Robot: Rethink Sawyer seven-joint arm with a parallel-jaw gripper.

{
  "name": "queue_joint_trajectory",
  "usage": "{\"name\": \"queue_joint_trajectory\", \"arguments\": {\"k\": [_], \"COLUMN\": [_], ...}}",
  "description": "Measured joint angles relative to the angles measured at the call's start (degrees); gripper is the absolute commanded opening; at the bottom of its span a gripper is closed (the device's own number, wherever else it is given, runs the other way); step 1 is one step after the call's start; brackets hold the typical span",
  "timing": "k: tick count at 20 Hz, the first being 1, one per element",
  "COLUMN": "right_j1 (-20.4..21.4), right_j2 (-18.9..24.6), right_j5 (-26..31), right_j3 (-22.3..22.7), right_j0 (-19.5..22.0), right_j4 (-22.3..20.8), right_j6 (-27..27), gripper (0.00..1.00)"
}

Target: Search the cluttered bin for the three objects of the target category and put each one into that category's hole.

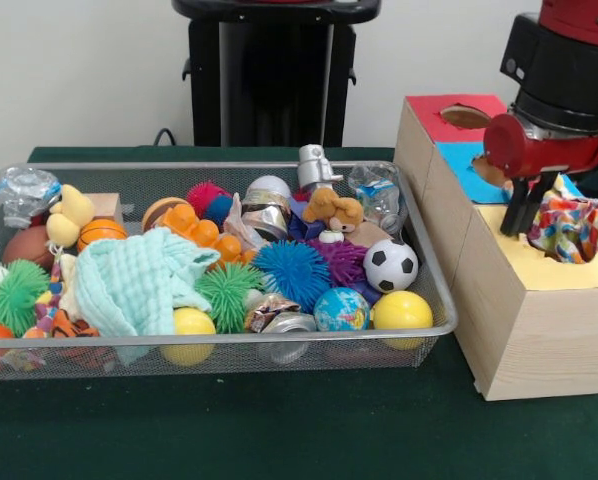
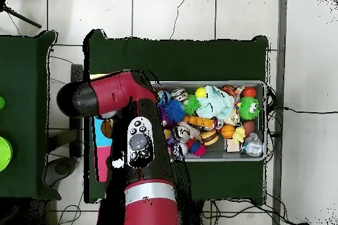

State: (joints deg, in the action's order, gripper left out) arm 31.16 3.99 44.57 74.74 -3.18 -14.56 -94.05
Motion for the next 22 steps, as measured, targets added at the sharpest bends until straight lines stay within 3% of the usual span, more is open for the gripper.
{"name": "queue_joint_trajectory", "arguments": {"k": [10,22], "right_j1": [-0.11,-1.84], "right_j2": [-0.25,-1.33], "right_j5": [-0.13,-3.41], "right_j3": [-0.21,-1.64], "right_j0": [-0.81,-1.30], "right_j4": [3.70,3.97], "right_j6": [-0.19,-0.19], "gripper": [0.00,0.00]}}
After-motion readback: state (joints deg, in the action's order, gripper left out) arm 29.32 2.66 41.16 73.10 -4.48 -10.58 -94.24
